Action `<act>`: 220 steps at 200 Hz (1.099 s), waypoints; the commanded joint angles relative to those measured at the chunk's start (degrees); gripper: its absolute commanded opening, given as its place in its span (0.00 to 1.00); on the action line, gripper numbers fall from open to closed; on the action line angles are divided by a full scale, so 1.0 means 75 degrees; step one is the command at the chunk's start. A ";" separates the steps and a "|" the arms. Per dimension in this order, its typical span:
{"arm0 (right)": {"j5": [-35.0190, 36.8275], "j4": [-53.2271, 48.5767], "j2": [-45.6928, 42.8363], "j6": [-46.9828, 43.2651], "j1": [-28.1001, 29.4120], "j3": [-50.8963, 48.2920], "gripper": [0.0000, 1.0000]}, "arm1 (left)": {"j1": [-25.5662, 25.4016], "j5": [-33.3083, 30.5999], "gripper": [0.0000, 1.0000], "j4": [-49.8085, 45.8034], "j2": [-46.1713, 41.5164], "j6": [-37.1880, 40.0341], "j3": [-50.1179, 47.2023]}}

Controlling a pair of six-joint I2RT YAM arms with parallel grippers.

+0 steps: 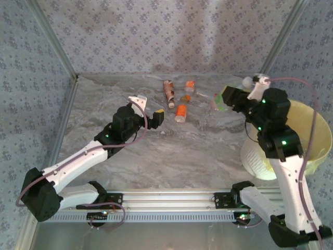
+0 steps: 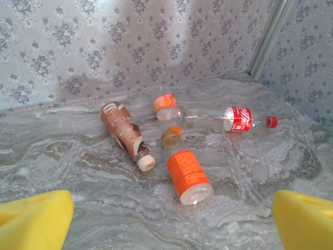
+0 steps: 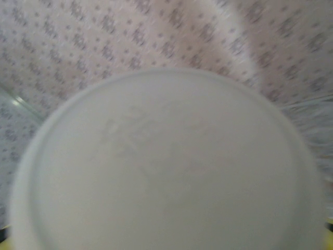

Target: Put the plastic bottles in the bin

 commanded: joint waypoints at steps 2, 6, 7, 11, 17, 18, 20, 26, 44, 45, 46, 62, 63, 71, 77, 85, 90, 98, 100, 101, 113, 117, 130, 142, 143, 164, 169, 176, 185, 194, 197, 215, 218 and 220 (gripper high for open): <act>0.0421 -0.1116 -0.0192 -0.0523 -0.0546 0.0616 0.44 | 0.0057 -0.0271 0.98 0.0239 -0.0134 -0.0226 -0.0053; 0.0475 -0.1233 -0.0178 -0.0556 -0.0652 0.0699 0.44 | 0.0055 -0.0274 0.98 0.0239 -0.0125 -0.0238 -0.0048; 0.0492 -0.1243 -0.0176 -0.0561 -0.0676 0.0719 0.44 | 0.0059 -0.0274 0.98 0.0239 -0.0122 -0.0238 -0.0046; 0.0551 -0.1355 -0.0168 -0.0593 -0.0787 0.0783 0.44 | 0.0073 -0.0271 0.98 0.0239 -0.0111 -0.0239 -0.0044; 0.0617 -0.1472 -0.0169 -0.0640 -0.0916 0.0856 0.44 | 0.0068 -0.0263 0.98 0.0231 -0.0097 -0.0249 -0.0044; 0.0627 -0.1480 -0.0165 -0.0650 -0.0925 0.0862 0.44 | 0.0071 -0.0263 0.98 0.0229 -0.0096 -0.0250 -0.0044; 0.0637 -0.1503 -0.0157 -0.0667 -0.0979 0.0875 0.44 | 0.0074 -0.0263 0.98 0.0237 -0.0096 -0.0250 -0.0035; 0.0695 -0.1585 -0.0143 -0.0731 -0.1121 0.0961 0.44 | 0.0083 -0.0267 0.98 0.0233 -0.0086 -0.0240 -0.0030; 0.1101 -0.1883 -0.0054 -0.0974 -0.1476 0.1228 0.44 | 0.0088 -0.0285 0.98 0.0216 -0.0073 -0.0239 -0.0031; 0.1138 -0.1902 -0.0050 -0.0987 -0.1504 0.1247 0.44 | 0.0093 -0.0292 0.98 0.0216 -0.0072 -0.0239 -0.0026; 0.1181 -0.1918 -0.0047 -0.1011 -0.1524 0.1263 0.44 | 0.0095 -0.0289 0.98 0.0216 -0.0072 -0.0239 -0.0029; 0.1897 -0.2053 -0.0039 -0.1200 -0.1813 0.1448 0.43 | 0.0134 -0.0324 0.98 0.0193 -0.0053 -0.0239 -0.0026; 0.1941 -0.2057 -0.0042 -0.1212 -0.1825 0.1451 0.43 | 0.0140 -0.0329 0.98 0.0193 -0.0057 -0.0239 -0.0023; 0.2275 -0.2103 -0.0076 -0.1267 -0.1923 0.1525 0.43 | 0.0175 -0.0334 0.98 0.0152 -0.0021 -0.0250 0.0002; 0.2538 -0.2109 -0.0120 -0.1329 -0.1983 0.1547 0.43 | 0.0194 -0.0335 0.98 0.0126 -0.0011 -0.0242 0.0034; 0.2887 -0.2109 -0.0167 -0.1399 -0.2039 0.1555 0.43 | 0.0224 -0.0333 0.98 0.0066 0.0028 -0.0239 0.0087; 0.3117 -0.2117 -0.0208 -0.1442 -0.2075 0.1542 0.43 | 0.0235 -0.0333 0.98 0.0038 0.0051 -0.0227 0.0112; 0.3489 -0.2138 -0.0242 -0.1551 -0.2124 0.1522 0.43 | 0.0255 -0.0331 0.98 -0.0004 0.0096 -0.0218 0.0173; 0.3585 -0.2142 -0.0249 -0.1574 -0.2149 0.1515 0.43 | 0.0258 -0.0324 0.98 -0.0021 0.0116 -0.0216 0.0189; 0.3611 -0.2143 -0.0253 -0.1586 -0.2151 0.1514 0.44 | 0.0260 -0.0328 0.98 -0.0025 0.0122 -0.0210 0.0189; 0.4154 -0.2155 -0.0282 -0.1742 -0.2278 0.1405 0.44 | 0.0285 -0.0297 0.98 -0.0094 0.0203 -0.0203 0.0280; 0.4295 -0.2136 -0.0301 -0.1791 -0.2327 0.1340 0.44 | 0.0301 -0.0280 0.98 -0.0110 0.0230 -0.0203 0.0306; 0.4473 -0.2041 -0.0317 -0.1918 -0.2596 0.1140 0.45 | 0.0316 -0.0244 0.98 -0.0135 0.0330 -0.0209 0.0374; 0.4384 -0.1992 -0.0249 -0.1922 -0.2854 0.1019 0.45 | 0.0334 -0.0195 0.98 -0.0136 0.0428 -0.0227 0.0439; 0.4374 -0.1992 -0.0241 -0.1918 -0.2884 0.1014 0.45 | 0.0339 -0.0188 0.98 -0.0136 0.0441 -0.0233 0.0438; 0.4167 -0.1839 0.0018 -0.1815 -0.3363 0.0827 0.46 | 0.0345 -0.0147 0.98 -0.0170 0.0629 -0.0288 0.0562; 0.4061 -0.1789 0.0086 -0.1781 -0.3515 0.0762 0.46 | 0.0346 -0.0134 0.98 -0.0188 0.0648 -0.0317 0.0591; 0.3843 -0.1655 0.0182 -0.1708 -0.3768 0.0663 0.46 | 0.0347 -0.0134 0.98 -0.0203 0.0694 -0.0332 0.0612; 0.3373 -0.1496 0.0273 -0.1543 -0.4125 0.0520 0.47 | 0.0349 -0.0137 0.98 -0.0232 0.0723 -0.0351 0.0634; 0.2759 -0.1322 0.0352 -0.1317 -0.4510 0.0348 0.47 | 0.0345 -0.0146 0.98 -0.0251 0.0736 -0.0356 0.0625; 0.2528 -0.1259 0.0377 -0.1246 -0.4630 0.0286 0.48 | 0.0350 -0.0148 0.98 -0.0258 0.0726 -0.0356 0.0622; 0.1676 -0.0979 0.0545 -0.0949 -0.5136 -0.0087 0.56 | 0.0356 -0.0264 0.98 -0.0288 0.0702 -0.0367 0.0563; 0.1593 -0.0947 0.0569 -0.0944 -0.5186 -0.0152 0.60 | 0.0359 -0.0269 0.98 -0.0297 0.0692 -0.0378 0.0555; 0.1550 -0.0931 0.0592 -0.0933 -0.5217 -0.0184 0.62 | 0.0365 -0.0282 0.98 -0.0299 0.0690 -0.0385 0.0539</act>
